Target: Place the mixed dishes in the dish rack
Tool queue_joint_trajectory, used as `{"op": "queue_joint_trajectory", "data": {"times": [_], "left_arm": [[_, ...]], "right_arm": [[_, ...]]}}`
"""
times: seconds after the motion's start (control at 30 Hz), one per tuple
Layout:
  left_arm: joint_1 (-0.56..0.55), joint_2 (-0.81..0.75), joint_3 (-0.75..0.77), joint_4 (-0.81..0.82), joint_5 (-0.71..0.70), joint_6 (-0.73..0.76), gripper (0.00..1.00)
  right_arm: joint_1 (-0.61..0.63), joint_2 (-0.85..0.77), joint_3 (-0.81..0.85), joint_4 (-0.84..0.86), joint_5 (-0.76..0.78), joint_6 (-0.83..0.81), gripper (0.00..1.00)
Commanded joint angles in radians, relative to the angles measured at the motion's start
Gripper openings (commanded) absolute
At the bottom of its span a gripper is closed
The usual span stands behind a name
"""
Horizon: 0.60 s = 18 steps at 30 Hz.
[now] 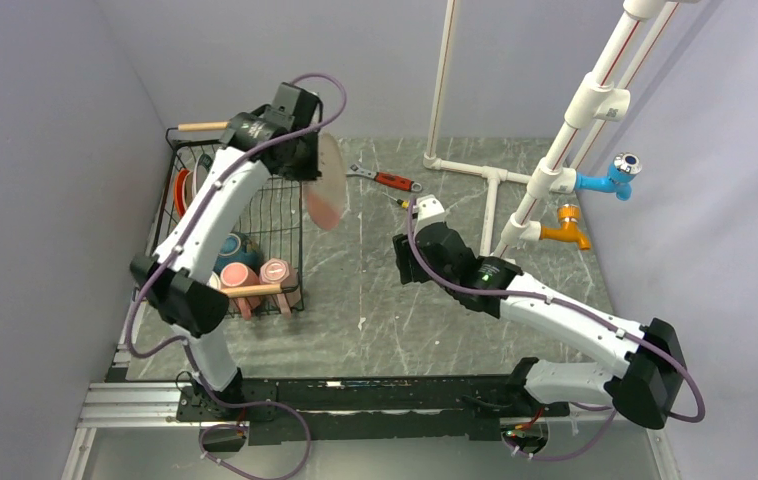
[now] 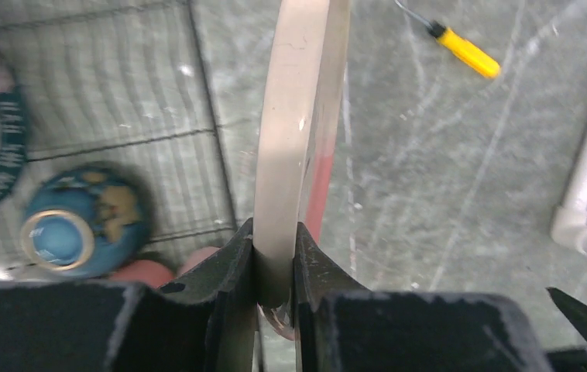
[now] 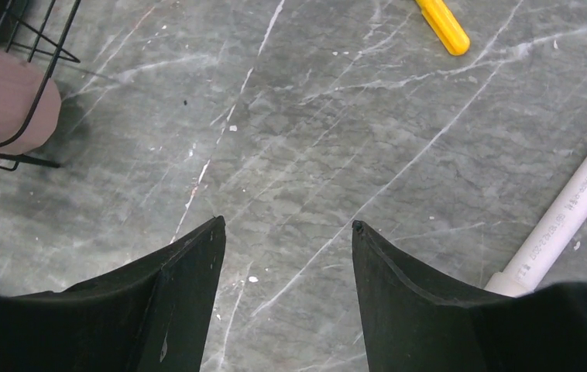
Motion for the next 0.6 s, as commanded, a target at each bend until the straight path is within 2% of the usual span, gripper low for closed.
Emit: {"op": "queue_joint_trajectory", "data": {"times": [0.0,0.17,0.3,0.57], "left_arm": [[0.002,-0.211,0.059,0.104,-0.271,0.093,0.00],[0.031,-0.307,0.027,0.157,-0.440,0.197,0.00],[0.095,-0.385,-0.094,0.210,-0.444,0.269,0.00],[0.133,-0.430,-0.242,0.279,-0.590,0.377,0.00]], "right_arm": [[-0.027,0.019,0.008,0.011,-0.025,0.033,0.63],[-0.044,0.056,0.030,-0.003,-0.070,0.033,0.63],[-0.049,0.065,0.020,0.004,-0.102,0.040,0.63],[-0.070,0.068,0.002,0.003,-0.135,0.040,0.63]]}}
